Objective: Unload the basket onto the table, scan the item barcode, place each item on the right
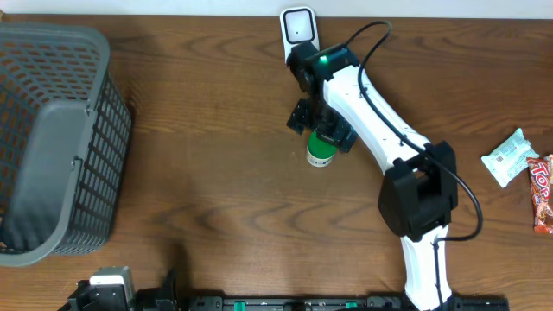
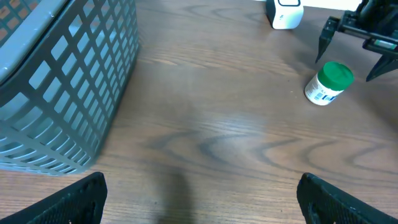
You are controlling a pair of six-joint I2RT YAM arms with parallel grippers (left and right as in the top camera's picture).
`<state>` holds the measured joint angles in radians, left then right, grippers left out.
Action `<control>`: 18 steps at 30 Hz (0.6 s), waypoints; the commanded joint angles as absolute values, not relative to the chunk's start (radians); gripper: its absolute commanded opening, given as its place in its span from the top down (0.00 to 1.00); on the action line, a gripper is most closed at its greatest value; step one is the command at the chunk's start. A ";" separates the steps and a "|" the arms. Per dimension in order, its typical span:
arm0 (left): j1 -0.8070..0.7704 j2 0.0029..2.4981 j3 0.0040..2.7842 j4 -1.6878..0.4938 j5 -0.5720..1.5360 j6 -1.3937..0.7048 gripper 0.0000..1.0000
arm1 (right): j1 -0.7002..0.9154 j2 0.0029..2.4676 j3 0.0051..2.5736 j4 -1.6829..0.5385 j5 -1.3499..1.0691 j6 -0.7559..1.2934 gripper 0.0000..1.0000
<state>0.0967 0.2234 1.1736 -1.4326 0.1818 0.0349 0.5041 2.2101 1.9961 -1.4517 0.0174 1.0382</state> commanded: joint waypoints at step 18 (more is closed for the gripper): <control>0.101 0.220 1.177 -1.431 0.191 0.051 0.02 | 0.495 2.357 1.979 -1.420 0.029 1.030 0.01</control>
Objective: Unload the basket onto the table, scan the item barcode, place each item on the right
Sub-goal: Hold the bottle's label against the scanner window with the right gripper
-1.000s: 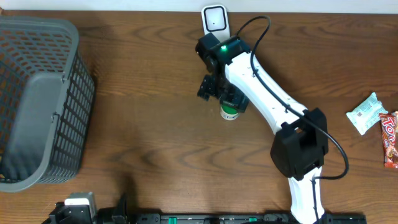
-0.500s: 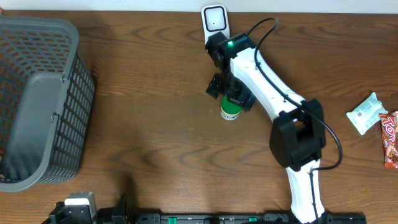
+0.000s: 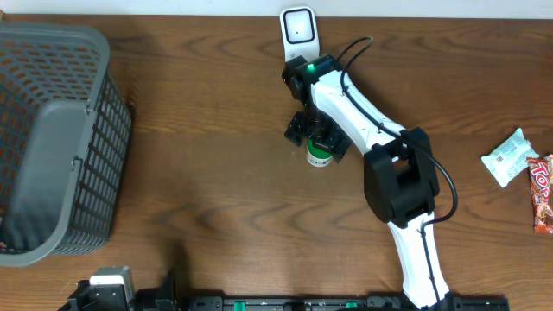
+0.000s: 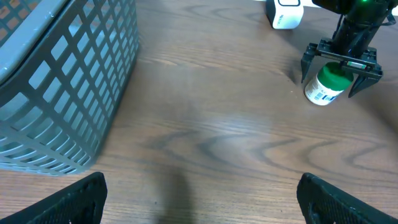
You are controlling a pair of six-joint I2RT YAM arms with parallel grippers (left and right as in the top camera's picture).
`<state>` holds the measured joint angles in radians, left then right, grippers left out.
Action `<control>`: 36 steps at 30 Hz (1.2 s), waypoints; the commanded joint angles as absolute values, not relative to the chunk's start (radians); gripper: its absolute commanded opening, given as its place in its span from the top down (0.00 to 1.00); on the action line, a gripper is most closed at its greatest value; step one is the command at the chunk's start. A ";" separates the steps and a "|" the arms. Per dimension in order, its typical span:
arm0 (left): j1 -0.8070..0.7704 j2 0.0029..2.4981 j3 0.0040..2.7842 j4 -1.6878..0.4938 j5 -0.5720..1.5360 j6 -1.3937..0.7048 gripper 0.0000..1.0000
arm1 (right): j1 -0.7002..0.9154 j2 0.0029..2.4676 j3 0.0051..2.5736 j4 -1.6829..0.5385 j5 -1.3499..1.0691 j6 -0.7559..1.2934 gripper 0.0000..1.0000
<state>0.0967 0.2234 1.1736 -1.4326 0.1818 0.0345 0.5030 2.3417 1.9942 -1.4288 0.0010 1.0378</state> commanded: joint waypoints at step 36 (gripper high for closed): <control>0.101 0.220 1.177 -1.431 0.191 0.051 0.02 | 0.383 2.353 1.904 -1.385 -0.591 0.501 0.34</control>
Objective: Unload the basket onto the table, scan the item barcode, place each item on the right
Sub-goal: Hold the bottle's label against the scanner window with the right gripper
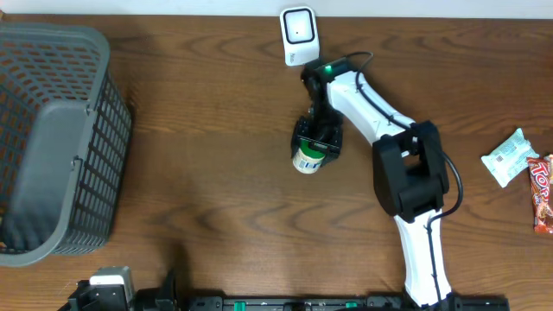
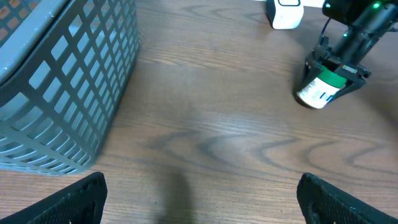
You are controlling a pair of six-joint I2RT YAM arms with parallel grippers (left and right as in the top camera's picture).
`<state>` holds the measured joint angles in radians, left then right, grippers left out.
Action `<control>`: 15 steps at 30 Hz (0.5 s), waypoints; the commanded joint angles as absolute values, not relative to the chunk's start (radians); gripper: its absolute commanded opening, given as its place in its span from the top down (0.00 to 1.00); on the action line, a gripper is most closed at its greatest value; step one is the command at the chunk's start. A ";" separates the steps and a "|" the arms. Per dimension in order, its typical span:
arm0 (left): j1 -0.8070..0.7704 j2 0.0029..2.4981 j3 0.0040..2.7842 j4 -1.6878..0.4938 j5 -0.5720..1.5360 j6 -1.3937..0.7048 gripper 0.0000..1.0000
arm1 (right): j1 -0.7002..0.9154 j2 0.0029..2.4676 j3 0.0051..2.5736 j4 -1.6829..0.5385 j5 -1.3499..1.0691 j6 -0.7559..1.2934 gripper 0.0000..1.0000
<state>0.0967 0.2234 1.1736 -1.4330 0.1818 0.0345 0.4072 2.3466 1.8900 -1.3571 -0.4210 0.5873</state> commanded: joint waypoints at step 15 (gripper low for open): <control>0.101 0.220 1.177 -1.431 0.191 0.051 0.02 | 0.326 2.353 1.904 -1.503 -0.803 0.286 0.33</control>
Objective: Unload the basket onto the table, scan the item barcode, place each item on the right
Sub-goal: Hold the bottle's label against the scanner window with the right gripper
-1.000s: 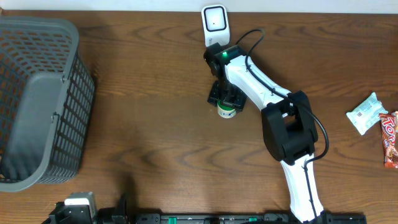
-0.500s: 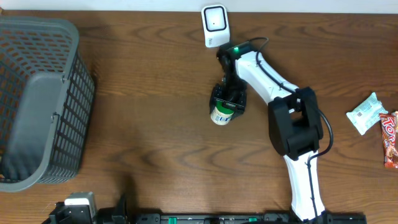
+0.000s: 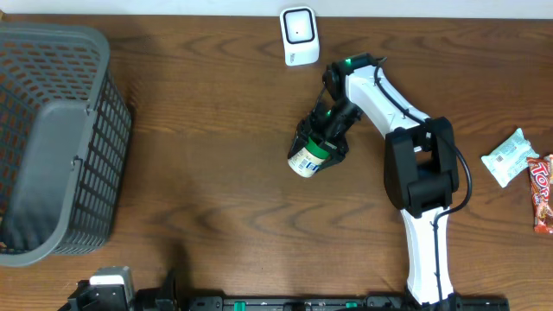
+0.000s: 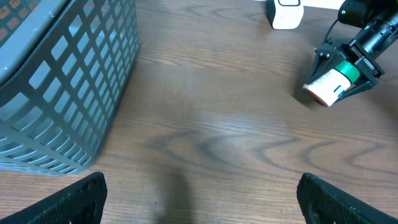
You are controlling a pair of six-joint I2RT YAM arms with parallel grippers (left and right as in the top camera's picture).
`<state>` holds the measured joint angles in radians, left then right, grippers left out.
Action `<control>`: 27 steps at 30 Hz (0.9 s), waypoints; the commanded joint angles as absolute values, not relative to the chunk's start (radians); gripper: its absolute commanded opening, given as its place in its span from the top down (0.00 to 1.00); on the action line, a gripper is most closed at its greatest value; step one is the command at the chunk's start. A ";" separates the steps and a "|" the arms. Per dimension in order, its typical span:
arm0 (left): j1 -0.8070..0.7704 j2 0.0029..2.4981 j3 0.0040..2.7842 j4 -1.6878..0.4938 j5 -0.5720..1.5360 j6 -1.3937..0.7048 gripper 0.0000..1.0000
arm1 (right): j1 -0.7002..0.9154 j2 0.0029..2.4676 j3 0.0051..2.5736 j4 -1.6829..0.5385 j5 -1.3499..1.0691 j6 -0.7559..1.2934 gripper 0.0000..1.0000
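Note:
A small white bottle (image 3: 303,161) with a green cap and a blue-printed label is tilted over just above the table's middle, its base pointing left and forward. My right gripper (image 3: 321,142) is shut on its capped end. In the left wrist view the bottle (image 4: 326,88) shows at the upper right, with the right gripper (image 4: 349,64) round the green cap. The white barcode scanner (image 3: 298,35) stands at the table's back edge, behind the bottle. My left gripper (image 4: 199,202) is open low over bare wood, and only its dark fingertips (image 4: 78,200) show.
A large grey mesh basket (image 3: 52,138) fills the left side of the table. A pale wrapped packet (image 3: 506,157) and a red snack bar (image 3: 543,193) lie at the far right edge. The right arm's white links run from the front edge up to the bottle.
The bottle, held in the right gripper, is tipped further onto its side, with its pale base now facing the left wrist camera. The right wrist has shifted right. The left arm has not moved.
The bottle first stood upright with the right gripper open just behind it. Then the open fingers straddled its green cap. Later the gripper was shut on the bottle and had it leaning. Now the bottle lies nearly sideways in the grip.

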<state>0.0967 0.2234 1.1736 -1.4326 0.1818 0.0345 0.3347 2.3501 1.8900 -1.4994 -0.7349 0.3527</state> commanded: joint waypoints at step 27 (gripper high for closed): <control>0.101 0.220 1.177 -1.431 0.191 0.051 0.02 | 0.382 2.354 2.293 -0.828 0.003 0.147 0.36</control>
<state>0.0967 0.2230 1.1736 -1.4330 0.1818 0.0349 0.3637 2.3653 2.3013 -0.8955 -0.2283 0.1448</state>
